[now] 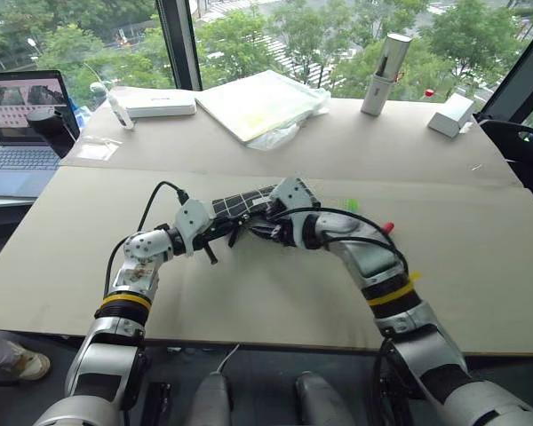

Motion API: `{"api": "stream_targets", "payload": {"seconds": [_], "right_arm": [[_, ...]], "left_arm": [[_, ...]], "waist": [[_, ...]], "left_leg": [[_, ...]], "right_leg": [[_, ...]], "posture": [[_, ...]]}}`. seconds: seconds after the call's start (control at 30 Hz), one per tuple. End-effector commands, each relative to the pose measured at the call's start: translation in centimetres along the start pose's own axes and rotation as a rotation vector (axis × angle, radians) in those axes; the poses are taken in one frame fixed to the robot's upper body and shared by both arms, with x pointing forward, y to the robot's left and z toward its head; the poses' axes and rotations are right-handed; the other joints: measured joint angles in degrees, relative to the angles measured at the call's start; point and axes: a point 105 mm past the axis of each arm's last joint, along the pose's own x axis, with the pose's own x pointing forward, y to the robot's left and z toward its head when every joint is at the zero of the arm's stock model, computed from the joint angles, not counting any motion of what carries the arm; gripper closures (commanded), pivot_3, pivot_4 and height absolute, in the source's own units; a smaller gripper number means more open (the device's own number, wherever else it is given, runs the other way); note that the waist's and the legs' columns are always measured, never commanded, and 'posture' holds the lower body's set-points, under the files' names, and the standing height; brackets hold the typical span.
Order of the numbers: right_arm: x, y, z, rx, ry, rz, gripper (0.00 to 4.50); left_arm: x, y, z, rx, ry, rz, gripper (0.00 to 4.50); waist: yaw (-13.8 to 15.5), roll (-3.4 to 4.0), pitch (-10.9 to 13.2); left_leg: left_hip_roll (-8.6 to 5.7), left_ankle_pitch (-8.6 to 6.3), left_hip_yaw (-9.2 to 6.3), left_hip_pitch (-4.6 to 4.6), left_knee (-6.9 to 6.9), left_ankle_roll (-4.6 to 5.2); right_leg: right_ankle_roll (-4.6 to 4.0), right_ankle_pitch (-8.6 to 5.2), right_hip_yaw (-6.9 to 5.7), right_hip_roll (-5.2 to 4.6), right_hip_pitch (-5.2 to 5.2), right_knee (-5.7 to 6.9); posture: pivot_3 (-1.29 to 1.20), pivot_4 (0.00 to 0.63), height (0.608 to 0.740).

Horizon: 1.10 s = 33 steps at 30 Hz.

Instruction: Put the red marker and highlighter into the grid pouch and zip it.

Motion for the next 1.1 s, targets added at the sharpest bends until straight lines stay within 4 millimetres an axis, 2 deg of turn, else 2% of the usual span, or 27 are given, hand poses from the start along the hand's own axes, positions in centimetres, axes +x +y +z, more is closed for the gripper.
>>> {"api": "stream_targets", "payload": {"seconds": [0.03, 0.1, 0.17, 0.37, 0.43, 0.73, 0.97, 1.1], "right_arm": [[-4.9, 1.8, 0.5, -0.035, -0.028, 0.098, 2.22], [-7.8, 2.4, -0.3, -0.04, -0.007, 0.096, 2.22], [-9.3, 2.0, -0.6, -0.034, 0.004, 0.03, 2.22], [-12.8, -4.7, -1.4, 0.085, 0.006, -0.513, 2.22], [-13.7, -5.6, -2.4, 0.154, 0.014, -0.654, 2.22], [-14.9, -6.9, -5.5, 0.32, 0.043, -0.962, 2.22], [-13.7, -7.2, -6.3, 0.356, 0.052, -0.986, 2.22], [-12.0, -6.9, -6.8, 0.387, 0.062, -0.95, 2.22]], "left_arm": [[0.0, 0.2, 0.8, 0.018, -0.019, 0.001, 4.5], [0.1, 0.3, 0.8, 0.018, -0.018, 0.003, 4.5], [0.1, 0.3, 0.9, 0.018, -0.018, 0.006, 4.5], [0.4, 0.6, 1.1, 0.016, -0.023, 0.016, 4.5], [0.5, 0.5, 1.1, 0.015, -0.024, 0.014, 4.5], [0.8, 0.4, 1.3, 0.013, -0.032, 0.009, 4.5], [0.9, 0.2, 1.2, 0.008, -0.035, 0.011, 4.5], [0.8, 0.3, 1.2, 0.002, -0.038, 0.025, 4.5]], "waist": [[0.11, 0.0, 0.0], [-0.01, -0.01, 0.01], [-0.32, -0.02, 0.01], [-0.6, -0.04, 0.02], [-0.46, -0.04, 0.02], [-0.36, -0.03, 0.02], [-0.46, -0.03, 0.02], [-0.48, -0.03, 0.02]], "left_leg": [[0.0, 0.0, -0.02, -0.07, -0.01, 0.0], [0.0, -0.01, -0.02, -0.08, 0.0, 0.01], [0.0, -0.01, -0.04, -0.1, -0.01, 0.01], [-0.01, 0.01, -0.04, 0.04, 0.0, 0.01], [-0.02, 0.01, -0.04, 0.02, 0.0, 0.0], [-0.07, 0.01, -0.04, -0.05, 0.0, 0.01], [-0.07, 0.01, -0.04, -0.05, 0.0, 0.01], [-0.07, 0.01, -0.04, -0.05, 0.0, 0.01]], "right_leg": [[0.0, 0.0, -0.01, 0.0, 0.0, -0.09], [0.0, 0.0, 0.0, 0.0, -0.01, -0.12], [0.02, -0.01, -0.01, 0.01, -0.01, -0.13], [0.09, -0.05, 0.04, 0.03, 0.01, -0.03], [0.06, -0.03, 0.04, 0.02, 0.02, -0.06], [0.03, -0.01, 0.05, -0.02, -0.01, -0.08], [0.02, -0.01, 0.05, -0.02, -0.02, -0.08], [0.02, -0.01, 0.04, -0.01, -0.01, -0.08]], "posture": [[0.0, 0.15, 0.738], [0.0, 0.15, 0.738], [0.0, 0.15, 0.738], [0.0, 0.15, 0.738], [0.0, 0.15, 0.738], [0.0, 0.15, 0.738], [0.0, 0.15, 0.738], [0.0, 0.15, 0.738]]}}
